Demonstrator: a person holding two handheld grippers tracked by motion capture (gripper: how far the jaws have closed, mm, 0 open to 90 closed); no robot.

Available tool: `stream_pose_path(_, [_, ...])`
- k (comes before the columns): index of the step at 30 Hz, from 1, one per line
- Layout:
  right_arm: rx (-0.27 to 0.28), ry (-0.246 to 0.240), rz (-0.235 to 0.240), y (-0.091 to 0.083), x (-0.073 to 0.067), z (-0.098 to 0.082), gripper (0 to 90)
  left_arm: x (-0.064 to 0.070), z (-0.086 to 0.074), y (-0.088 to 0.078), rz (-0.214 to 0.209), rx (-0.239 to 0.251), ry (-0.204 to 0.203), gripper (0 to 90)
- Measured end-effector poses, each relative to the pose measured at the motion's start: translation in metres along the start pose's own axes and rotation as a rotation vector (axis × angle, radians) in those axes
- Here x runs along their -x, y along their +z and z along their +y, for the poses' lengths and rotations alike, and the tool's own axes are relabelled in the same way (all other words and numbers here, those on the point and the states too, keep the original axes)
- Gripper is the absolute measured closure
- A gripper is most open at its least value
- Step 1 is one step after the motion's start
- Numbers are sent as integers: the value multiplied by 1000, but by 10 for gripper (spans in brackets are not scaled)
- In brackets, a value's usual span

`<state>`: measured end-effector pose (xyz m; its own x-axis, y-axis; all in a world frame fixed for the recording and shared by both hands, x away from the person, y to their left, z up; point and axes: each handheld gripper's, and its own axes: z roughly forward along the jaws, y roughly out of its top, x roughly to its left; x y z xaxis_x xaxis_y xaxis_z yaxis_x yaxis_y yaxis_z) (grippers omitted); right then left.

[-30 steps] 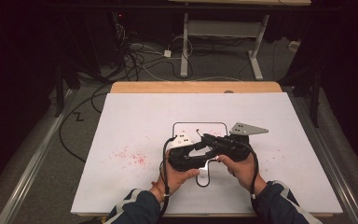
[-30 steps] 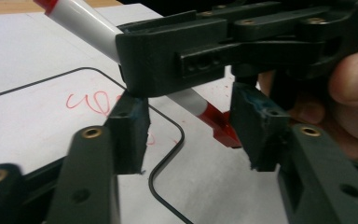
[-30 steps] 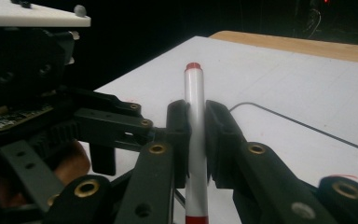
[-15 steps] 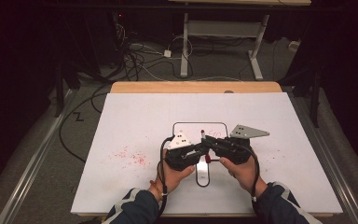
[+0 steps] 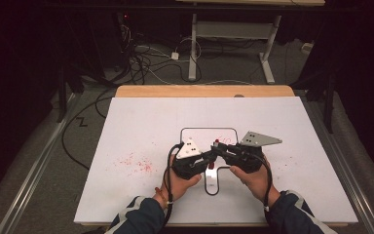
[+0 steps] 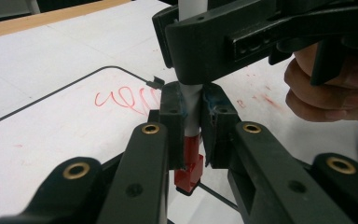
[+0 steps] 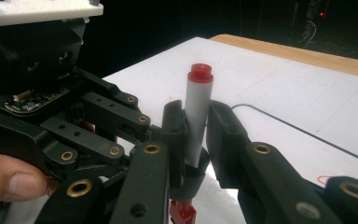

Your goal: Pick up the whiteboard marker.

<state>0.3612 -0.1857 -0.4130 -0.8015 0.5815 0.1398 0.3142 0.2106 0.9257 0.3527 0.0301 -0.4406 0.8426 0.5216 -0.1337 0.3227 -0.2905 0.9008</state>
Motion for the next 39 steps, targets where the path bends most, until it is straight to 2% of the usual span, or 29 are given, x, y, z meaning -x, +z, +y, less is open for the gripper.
stream_pose_path(8, [-7,-13,1,1,0,-1,774,3,1,1,4,-10,32,788])
stream_pose_path(11, [-10,-9,-10,2,0,-1,669,3,1,1,7,-14,34,789])
stream_pose_path(13, [-10,-9,-12,1,0,-1,660,2,1,0,7,-12,31,789])
stream_pose_path(15, [-6,-15,-22,-1,0,0,584,1,1,0,10,-11,32,788])
stream_pose_path(17, [-4,-17,-26,-3,0,1,551,-1,2,0,12,-9,31,788])
stream_pose_path(21, [-2,-49,-46,-18,3,3,480,-6,4,1,12,-6,27,789])
stream_pose_path(24, [5,-85,-79,-34,10,0,462,-11,7,4,5,7,22,788])
stream_pose_path(26, [-20,-100,-111,-44,16,-4,448,-14,11,7,3,14,27,788])
stream_pose_path(30, [-57,-143,-176,-61,25,-16,436,-21,27,22,4,28,52,788])
stream_pose_path(32, [-64,-160,-194,-67,28,-21,434,-25,36,31,6,36,60,789])
stream_pose_path(36, [-81,-157,-202,-78,34,-32,429,-36,49,52,17,29,83,789])
stream_pose_path(39, [-104,-161,-202,-81,36,-38,420,-44,53,69,25,38,66,789])
